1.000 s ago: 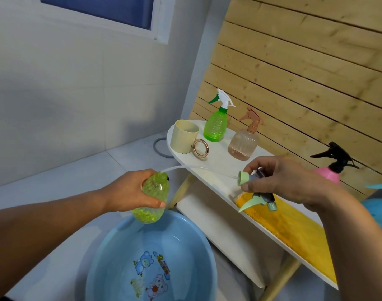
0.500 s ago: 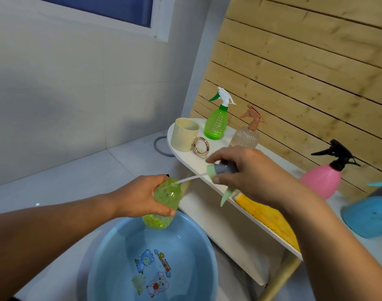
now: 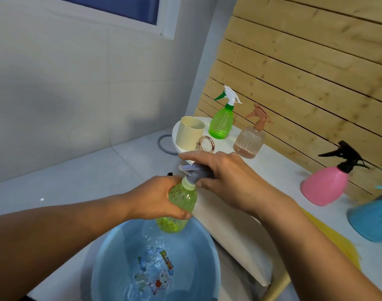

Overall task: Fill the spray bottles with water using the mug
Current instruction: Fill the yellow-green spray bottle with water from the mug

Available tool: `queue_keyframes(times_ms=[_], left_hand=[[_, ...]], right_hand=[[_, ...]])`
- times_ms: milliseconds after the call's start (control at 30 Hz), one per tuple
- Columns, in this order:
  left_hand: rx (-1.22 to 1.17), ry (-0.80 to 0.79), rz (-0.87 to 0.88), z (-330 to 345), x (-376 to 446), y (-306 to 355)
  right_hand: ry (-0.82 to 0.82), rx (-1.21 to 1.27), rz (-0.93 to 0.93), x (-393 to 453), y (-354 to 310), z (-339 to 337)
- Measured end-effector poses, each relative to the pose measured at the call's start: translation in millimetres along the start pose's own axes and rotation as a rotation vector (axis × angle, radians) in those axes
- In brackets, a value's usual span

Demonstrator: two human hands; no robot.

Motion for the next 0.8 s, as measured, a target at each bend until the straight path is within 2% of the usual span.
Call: queue_keyframes(times_ms=[167, 500, 600, 800], left_hand=[[0.007, 0.001, -0.008, -2, -1, 2], [-0.014, 0.009, 0.007, -6, 6, 18], [-0.043, 0.023, 0.023, -8, 14, 30], [-0.108, 0.043, 0.114, -22, 42, 59]], right_hand=[[-0.014, 0.053, -0.051, 2, 9, 2], [-0.052, 0.159, -0.011, 8, 23, -8], [0.025, 0.227, -0.002, 9, 24, -21], [0.321, 0.724, 0.1, 11, 39, -53]])
Point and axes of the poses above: each hand's wrist, its own x-axis towards the middle knuckle, its own z-axis out of the palm, y = z × x, the point moved 1 cm from there along x, towards the middle knuckle, and after that the axes turned 2 degrees about z, right-handed, at the moved point
